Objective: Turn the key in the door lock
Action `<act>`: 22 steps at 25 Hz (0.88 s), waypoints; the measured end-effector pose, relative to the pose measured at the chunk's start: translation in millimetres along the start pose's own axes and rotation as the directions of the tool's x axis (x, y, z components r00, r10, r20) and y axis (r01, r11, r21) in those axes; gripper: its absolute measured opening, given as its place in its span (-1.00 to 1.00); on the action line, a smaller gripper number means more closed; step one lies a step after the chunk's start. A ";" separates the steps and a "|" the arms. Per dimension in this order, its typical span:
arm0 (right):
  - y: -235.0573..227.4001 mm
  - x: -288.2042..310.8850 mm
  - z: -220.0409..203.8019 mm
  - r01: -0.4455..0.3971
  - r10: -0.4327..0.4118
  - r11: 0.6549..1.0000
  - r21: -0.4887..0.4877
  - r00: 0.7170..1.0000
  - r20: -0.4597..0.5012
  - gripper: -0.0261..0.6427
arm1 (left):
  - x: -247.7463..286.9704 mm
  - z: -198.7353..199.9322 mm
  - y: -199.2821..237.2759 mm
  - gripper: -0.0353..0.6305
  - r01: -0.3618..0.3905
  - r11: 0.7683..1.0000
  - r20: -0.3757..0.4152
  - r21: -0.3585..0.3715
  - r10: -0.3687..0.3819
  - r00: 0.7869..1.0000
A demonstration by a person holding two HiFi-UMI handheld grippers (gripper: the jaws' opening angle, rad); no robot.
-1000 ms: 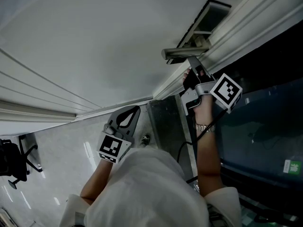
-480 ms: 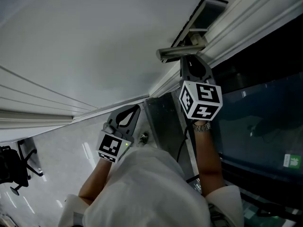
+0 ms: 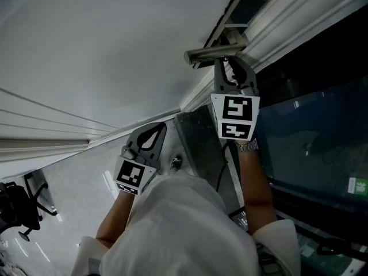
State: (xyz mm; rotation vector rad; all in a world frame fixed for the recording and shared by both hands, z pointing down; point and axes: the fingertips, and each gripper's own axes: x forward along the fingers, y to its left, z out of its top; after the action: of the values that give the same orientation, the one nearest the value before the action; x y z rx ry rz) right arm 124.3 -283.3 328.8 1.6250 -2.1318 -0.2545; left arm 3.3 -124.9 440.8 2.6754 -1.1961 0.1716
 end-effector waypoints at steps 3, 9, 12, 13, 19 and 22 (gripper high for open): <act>3.9 -1.6 -5.0 0.025 -0.026 0.995 -0.096 1.000 -0.005 -0.74 | -2.1 -3.3 -3.5 -0.88 0.000 1.000 -0.010 0.000 0.000 1.000; 3.2 -20.0 -31.0 0.005 -0.005 1.000 -0.022 1.000 -0.003 -0.74 | -3.1 -6.4 -11.1 -0.88 -0.005 1.000 -0.034 0.013 0.006 0.999; 8.3 -38.7 -53.6 -0.074 0.073 0.993 0.092 0.997 0.015 -0.75 | -3.8 -5.3 -13.4 -0.88 -0.006 1.000 -0.057 0.022 0.007 0.998; 11.1 -47.2 -62.1 -0.097 0.094 0.986 0.139 0.995 0.032 -0.78 | -5.2 -8.5 -14.3 -0.88 -0.003 1.000 -0.080 0.024 0.005 0.997; 35.3 -86.1 -104.4 -0.257 0.239 0.942 0.214 0.965 0.107 -0.91 | 2.6 -19.1 -29.2 -0.88 0.006 0.999 -0.118 0.033 -0.002 0.993; 40.8 -102.9 -113.6 -0.320 0.293 0.920 0.224 0.945 0.147 -0.91 | 9.2 -25.2 -41.1 -0.88 0.036 0.998 -0.136 0.041 -0.031 0.990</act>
State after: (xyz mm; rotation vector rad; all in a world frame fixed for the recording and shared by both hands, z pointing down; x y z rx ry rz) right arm 161.7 -160.1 421.5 1.3962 -2.5498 0.0224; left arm 39.6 -99.0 461.2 2.6704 -1.1182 0.3714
